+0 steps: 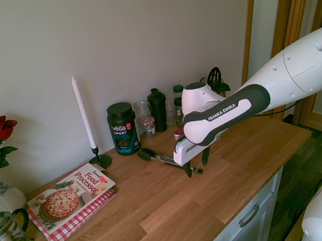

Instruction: Put the tongs back in the holder

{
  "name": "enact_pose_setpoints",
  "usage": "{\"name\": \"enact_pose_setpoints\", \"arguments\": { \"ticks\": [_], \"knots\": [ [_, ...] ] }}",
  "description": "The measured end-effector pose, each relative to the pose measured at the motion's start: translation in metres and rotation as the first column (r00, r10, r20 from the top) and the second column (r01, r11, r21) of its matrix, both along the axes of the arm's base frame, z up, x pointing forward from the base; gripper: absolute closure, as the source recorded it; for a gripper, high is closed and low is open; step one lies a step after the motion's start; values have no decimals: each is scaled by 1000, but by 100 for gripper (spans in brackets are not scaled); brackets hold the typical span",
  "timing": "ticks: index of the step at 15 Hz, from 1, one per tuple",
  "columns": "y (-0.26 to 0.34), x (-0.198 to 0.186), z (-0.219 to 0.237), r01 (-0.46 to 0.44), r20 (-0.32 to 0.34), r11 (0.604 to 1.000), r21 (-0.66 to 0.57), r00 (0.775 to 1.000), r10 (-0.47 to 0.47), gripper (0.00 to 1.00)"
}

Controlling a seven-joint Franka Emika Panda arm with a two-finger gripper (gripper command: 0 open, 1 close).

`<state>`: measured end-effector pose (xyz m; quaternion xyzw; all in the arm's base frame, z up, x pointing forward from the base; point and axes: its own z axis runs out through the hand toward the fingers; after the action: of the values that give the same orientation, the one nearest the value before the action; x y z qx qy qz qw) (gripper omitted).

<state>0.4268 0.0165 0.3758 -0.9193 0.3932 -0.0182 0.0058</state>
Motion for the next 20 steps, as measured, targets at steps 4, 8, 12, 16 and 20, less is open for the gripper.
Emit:
{"name": "enact_pose_setpoints", "arguments": {
  "ticks": [4,8,12,16,20],
  "knots": [
    [0,17,9,-12,50,1000,-5,999,12,0],
    [35,77,38,-178,113,980,-90,976,187,0],
    [60,135,26,-305,107,944,-124,942,319,0],
    [61,163,7,-340,82,933,-121,933,351,0],
    [67,167,-19,-348,53,932,-103,933,355,100]
  ]
}}
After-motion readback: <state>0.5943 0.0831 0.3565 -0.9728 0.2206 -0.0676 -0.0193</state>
